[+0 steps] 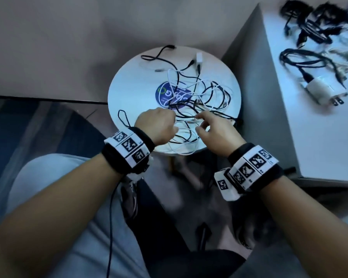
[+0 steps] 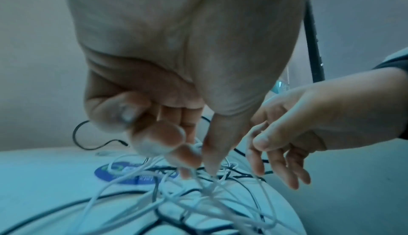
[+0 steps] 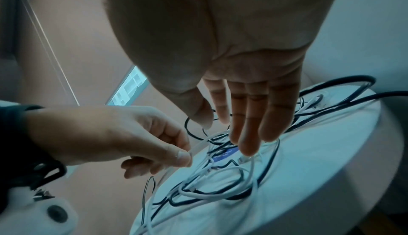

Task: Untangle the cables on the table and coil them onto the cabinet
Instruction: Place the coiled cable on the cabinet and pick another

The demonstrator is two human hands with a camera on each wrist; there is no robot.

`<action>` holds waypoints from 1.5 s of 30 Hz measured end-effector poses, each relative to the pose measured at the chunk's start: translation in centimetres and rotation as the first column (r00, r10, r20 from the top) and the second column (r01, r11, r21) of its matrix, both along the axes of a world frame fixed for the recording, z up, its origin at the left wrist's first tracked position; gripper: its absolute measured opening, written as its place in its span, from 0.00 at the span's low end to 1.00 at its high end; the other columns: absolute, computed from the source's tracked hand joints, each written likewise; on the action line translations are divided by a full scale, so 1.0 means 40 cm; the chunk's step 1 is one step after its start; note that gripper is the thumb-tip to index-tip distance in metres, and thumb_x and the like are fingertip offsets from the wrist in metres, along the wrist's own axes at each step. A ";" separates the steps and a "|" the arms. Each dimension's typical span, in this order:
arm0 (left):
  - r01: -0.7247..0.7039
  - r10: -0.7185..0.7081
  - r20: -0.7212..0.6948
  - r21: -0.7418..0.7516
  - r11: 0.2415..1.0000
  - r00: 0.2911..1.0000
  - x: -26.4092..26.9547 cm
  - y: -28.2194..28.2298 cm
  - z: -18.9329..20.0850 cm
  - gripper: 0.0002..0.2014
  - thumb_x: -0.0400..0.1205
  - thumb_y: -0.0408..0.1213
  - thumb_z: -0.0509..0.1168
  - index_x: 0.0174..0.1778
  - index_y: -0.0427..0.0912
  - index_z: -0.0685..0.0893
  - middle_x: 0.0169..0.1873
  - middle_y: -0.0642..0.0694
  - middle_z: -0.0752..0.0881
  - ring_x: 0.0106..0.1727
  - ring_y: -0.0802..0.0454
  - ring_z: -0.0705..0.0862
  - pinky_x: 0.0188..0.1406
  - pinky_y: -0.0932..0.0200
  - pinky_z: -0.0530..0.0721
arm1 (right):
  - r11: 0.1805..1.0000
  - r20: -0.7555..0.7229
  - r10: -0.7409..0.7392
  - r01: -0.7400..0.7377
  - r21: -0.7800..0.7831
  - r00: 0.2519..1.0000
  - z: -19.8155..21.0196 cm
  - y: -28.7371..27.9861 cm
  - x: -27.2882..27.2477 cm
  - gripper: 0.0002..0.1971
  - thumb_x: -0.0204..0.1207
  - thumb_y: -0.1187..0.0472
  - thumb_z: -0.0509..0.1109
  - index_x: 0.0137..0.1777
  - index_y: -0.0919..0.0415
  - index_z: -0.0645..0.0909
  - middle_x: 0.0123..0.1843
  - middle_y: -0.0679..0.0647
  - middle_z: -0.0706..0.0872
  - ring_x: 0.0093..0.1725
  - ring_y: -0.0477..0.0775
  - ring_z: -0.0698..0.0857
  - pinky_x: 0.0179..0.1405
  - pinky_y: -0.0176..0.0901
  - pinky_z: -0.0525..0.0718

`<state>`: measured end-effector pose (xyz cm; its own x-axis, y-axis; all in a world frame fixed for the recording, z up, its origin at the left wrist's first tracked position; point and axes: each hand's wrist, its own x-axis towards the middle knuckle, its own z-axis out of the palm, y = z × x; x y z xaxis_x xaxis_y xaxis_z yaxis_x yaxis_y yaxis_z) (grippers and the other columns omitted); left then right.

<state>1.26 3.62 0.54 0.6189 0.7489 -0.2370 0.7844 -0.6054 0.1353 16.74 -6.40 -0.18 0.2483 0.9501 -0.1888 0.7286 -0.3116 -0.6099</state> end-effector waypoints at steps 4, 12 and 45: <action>0.066 -0.005 0.415 -0.132 0.989 0.910 0.011 0.032 0.016 0.08 0.86 0.45 0.65 0.47 0.46 0.83 0.43 0.48 0.85 0.46 0.46 0.82 0.47 0.50 0.79 | 0.995 -0.022 -0.032 0.034 0.092 0.999 0.010 0.011 0.003 0.18 0.85 0.52 0.65 0.73 0.52 0.79 0.54 0.52 0.82 0.55 0.49 0.79 0.56 0.43 0.72; 0.114 0.323 0.856 -0.397 0.911 0.403 0.012 0.038 0.084 0.06 0.89 0.40 0.65 0.47 0.44 0.79 0.28 0.46 0.79 0.25 0.54 0.75 0.28 0.61 0.76 | 0.907 -0.536 0.017 0.212 0.363 0.844 0.100 0.030 -0.005 0.15 0.88 0.55 0.62 0.38 0.55 0.78 0.32 0.51 0.83 0.29 0.55 0.81 0.30 0.50 0.79; 0.450 0.557 0.687 -0.726 0.519 0.467 -0.011 0.006 0.146 0.16 0.90 0.43 0.56 0.48 0.37 0.84 0.15 0.48 0.66 0.16 0.55 0.55 0.19 0.59 0.50 | 0.702 -0.090 0.074 0.012 0.712 0.993 0.166 0.008 -0.061 0.24 0.79 0.72 0.64 0.77 0.65 0.74 0.66 0.57 0.84 0.66 0.52 0.83 0.70 0.52 0.79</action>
